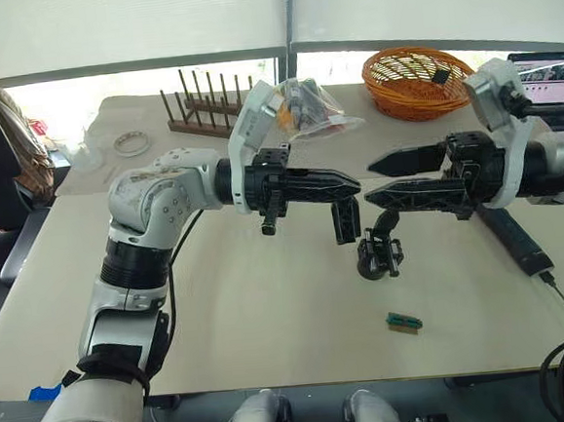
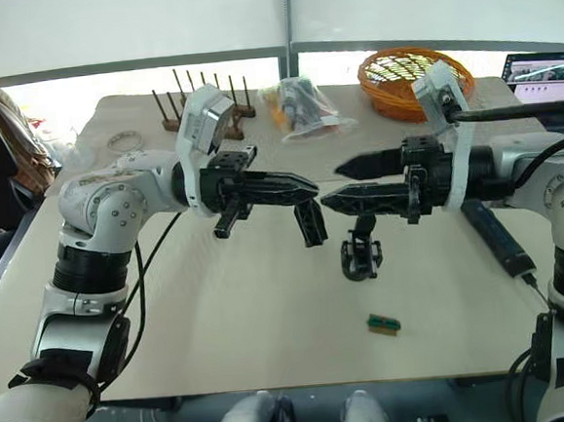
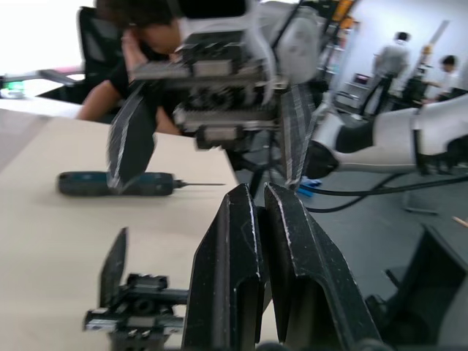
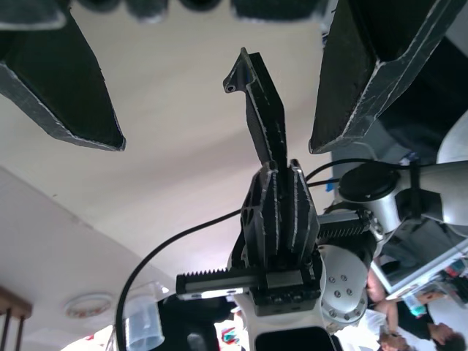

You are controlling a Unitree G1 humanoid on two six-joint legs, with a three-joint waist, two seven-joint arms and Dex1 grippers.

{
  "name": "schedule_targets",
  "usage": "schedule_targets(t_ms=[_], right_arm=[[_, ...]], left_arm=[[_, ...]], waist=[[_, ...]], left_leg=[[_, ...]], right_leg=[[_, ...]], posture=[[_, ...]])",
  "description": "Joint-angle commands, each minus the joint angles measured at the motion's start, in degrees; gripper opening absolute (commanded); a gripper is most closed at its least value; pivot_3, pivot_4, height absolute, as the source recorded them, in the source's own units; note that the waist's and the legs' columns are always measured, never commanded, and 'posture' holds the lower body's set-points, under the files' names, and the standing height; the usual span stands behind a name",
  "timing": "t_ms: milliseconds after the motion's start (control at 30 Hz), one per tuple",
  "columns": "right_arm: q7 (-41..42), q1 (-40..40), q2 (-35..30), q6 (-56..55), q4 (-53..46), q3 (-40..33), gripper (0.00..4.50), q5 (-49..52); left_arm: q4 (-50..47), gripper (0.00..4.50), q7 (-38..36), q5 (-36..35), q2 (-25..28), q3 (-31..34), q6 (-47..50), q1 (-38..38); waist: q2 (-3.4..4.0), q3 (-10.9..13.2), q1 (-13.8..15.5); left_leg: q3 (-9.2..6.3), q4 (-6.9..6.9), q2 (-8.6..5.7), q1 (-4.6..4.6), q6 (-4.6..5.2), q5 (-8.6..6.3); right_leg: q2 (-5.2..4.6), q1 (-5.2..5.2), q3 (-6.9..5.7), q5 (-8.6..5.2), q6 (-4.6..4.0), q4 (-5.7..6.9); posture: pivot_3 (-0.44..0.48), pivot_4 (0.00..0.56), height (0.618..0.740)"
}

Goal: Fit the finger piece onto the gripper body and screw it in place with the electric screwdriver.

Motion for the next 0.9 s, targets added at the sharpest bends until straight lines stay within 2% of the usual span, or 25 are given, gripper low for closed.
schedule_targets(t_ms=[33, 167, 833, 900], right_arm=[[0.0, -1.9, 1.5, -0.2, -0.7, 1.3, 4.22, 1.3], [1.1, -2.0, 2.1, -1.6, -3.2, 3.8, 2.97, 0.4], [1.3, -1.3, 2.4, -5.4, -4.4, 5.1, 2.97, -1.1], [1.2, -1.2, 2.3, -5.5, -4.3, 5.1, 2.42, -1.3]], left_arm=[[0.8, 0.0, -1.0, -0.1, -0.7, 0.4, -0.2, -1.9], [2.1, 0.0, -0.7, 1.7, -1.4, 0.1, -1.7, -2.4], [2.4, 0.0, 0.5, 1.4, -2.8, 1.5, 0.3, -2.4], [2.7, 0.0, 0.4, 1.5, -2.8, 1.6, 0.3, -2.6]], waist=[[0.0, 0.0, 0.0], [-0.01, 0.0, 0.1], [-0.02, 0.0, 0.1], [-0.02, 0.0, 0.1]], left_leg=[[-0.01, 0.0, 0.0, 0.0, 0.0, 0.0], [-0.06, 0.02, -0.02, -0.06, 0.01, 0.0], [-0.08, 0.04, -0.01, -0.08, 0.03, 0.0], [-0.09, 0.04, -0.02, -0.09, 0.03, 0.0]], right_leg=[[0.0, 0.0, 0.0, 0.0, 0.0, 0.01], [-0.03, -0.03, -0.02, 0.0, 0.0, 0.04], [-0.03, -0.04, -0.03, 0.0, 0.0, 0.04], [-0.03, -0.04, -0.03, 0.0, 0.0, 0.04]], posture=[[0.0, 0.15, 0.74], [0.0, 0.15, 0.74], [0.0, 0.15, 0.74], [0.0, 0.15, 0.74]])
